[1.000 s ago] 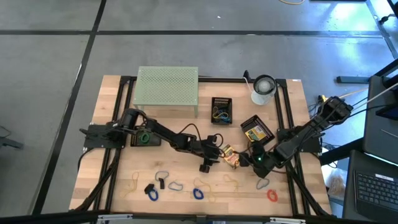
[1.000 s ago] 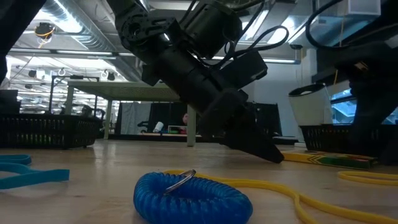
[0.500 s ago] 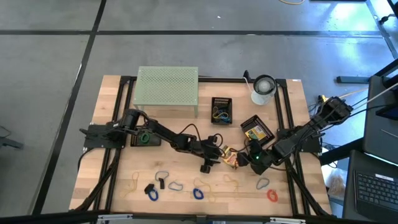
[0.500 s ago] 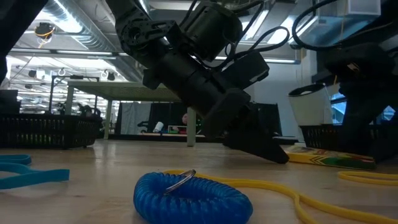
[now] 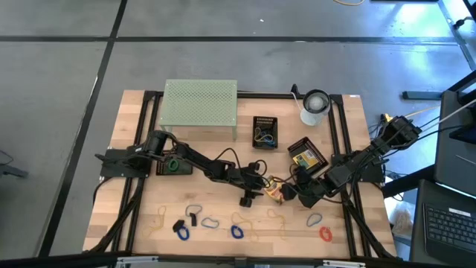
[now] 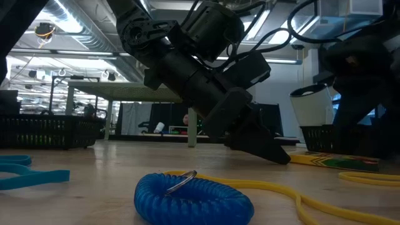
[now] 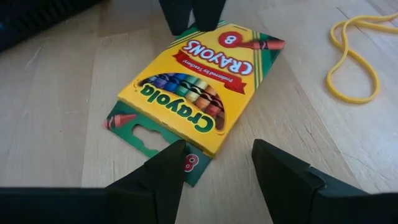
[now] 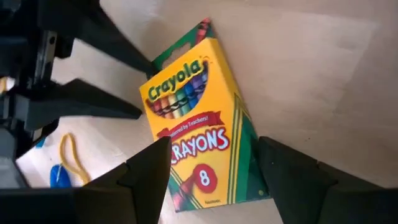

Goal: Pick & Place Office Desk Supplies
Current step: Put the yellow crayon box into the right black bin

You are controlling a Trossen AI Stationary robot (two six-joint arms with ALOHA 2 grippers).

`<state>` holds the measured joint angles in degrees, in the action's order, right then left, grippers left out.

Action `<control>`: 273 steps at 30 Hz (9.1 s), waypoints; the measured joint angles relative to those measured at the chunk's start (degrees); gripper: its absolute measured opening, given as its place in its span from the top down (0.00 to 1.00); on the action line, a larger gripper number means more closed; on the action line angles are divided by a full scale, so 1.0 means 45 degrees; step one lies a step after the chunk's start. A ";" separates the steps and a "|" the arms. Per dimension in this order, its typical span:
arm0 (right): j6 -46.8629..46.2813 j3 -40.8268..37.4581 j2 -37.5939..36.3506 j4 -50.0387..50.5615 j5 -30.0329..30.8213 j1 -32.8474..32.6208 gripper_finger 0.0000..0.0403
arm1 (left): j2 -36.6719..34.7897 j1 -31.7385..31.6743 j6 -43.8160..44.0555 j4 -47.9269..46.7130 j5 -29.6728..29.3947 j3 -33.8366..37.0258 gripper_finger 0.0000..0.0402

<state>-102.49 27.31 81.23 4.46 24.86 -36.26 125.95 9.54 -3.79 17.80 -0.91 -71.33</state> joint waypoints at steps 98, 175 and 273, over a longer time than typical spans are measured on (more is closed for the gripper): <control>0.3218 0.0005 0.0594 -0.2237 -0.2102 0.0842 0.40 | -0.0529 -0.0393 0.0010 0.1417 -0.0570 0.0005 0.54; 0.4436 0.0015 -0.0223 -0.0321 -0.3718 0.2061 0.40 | 0.0422 0.0126 0.1214 0.3078 -0.1627 0.0030 0.35; 0.7974 0.0049 -0.0233 -0.2790 -0.3059 0.2528 0.40 | -0.4738 -0.1739 0.3164 -1.2791 0.3543 0.1899 0.95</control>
<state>-66.61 27.53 80.18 -8.10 11.09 -24.88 104.63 1.72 10.45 -39.76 15.03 -62.78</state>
